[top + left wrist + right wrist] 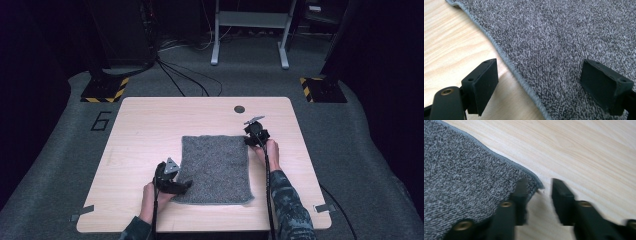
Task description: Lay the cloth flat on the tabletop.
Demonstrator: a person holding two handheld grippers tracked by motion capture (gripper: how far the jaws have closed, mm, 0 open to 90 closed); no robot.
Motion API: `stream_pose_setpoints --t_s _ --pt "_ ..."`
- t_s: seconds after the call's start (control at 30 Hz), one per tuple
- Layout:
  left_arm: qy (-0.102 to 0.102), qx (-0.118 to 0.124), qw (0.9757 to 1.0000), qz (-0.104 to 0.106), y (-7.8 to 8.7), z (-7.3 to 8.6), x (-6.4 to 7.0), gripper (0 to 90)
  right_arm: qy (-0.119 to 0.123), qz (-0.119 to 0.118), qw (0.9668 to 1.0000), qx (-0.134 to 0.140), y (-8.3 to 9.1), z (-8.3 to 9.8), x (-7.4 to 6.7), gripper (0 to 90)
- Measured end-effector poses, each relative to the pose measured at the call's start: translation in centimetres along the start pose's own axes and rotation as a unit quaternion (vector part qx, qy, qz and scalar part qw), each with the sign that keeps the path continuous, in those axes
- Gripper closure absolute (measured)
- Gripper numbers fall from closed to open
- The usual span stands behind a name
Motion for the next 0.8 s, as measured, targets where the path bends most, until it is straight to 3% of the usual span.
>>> stream_pose_setpoints --t_s 0.03,0.23,0.27,0.3,0.33,0.37,0.43,0.6,0.8 --pt "0.0 -0.002 1.0 -0.004 0.0 0.0 0.1 14.7 -0.01 0.005 0.9999 -0.007 0.5 0.1 -0.1 51.2" --pt "0.003 -0.003 1.0 -0.005 0.0 -0.1 0.6 14.6 -0.012 -0.01 0.9999 0.007 2.8 0.3 -1.5 35.1" --pt "0.001 -0.005 1.0 -0.004 -0.1 -0.1 0.7 14.6 -0.013 -0.018 0.9998 0.005 3.3 0.6 -2.0 32.0" --pt "0.006 -0.001 1.0 -0.005 -0.2 -0.2 0.9 14.6 -0.012 -0.039 0.999 0.019 4.4 1.0 -3.1 26.2" --pt "0.006 -0.002 1.0 -0.004 -0.2 -0.2 0.9 14.6 -0.012 -0.039 0.999 0.019 4.4 1.0 -3.1 26.2" --pt "0.001 -0.003 1.0 -0.002 -0.3 -0.3 1.0 14.5 -0.005 -0.054 0.9981 0.03 5.3 1.7 -4.1 20.3" --pt "-0.001 -0.005 1.0 0.0 -0.3 -0.3 1.1 14.5 -0.004 -0.06 0.9976 0.034 5.8 2.0 -4.7 19.2" --pt "0.0 -0.011 0.9999 0.006 -0.2 -0.3 1.1 10.7 0.004 -0.094 0.9934 0.066 8.2 4.3 -7.5 14.6" --pt "0.018 -0.016 0.9996 0.014 0.5 -0.6 0.5 5.9 0.016 -0.113 0.9902 0.081 10.0 5.6 -9.8 14.1"
Point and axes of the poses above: each handheld gripper's, and its own axes: y roughly backward along the jaws, z roughly out of its underside, x roughly to its right, the point moved 9 cm from there along -y, roughly forward along the jaws, and after that the axes turned 2 degrees about -z, right-handed, at the moved point
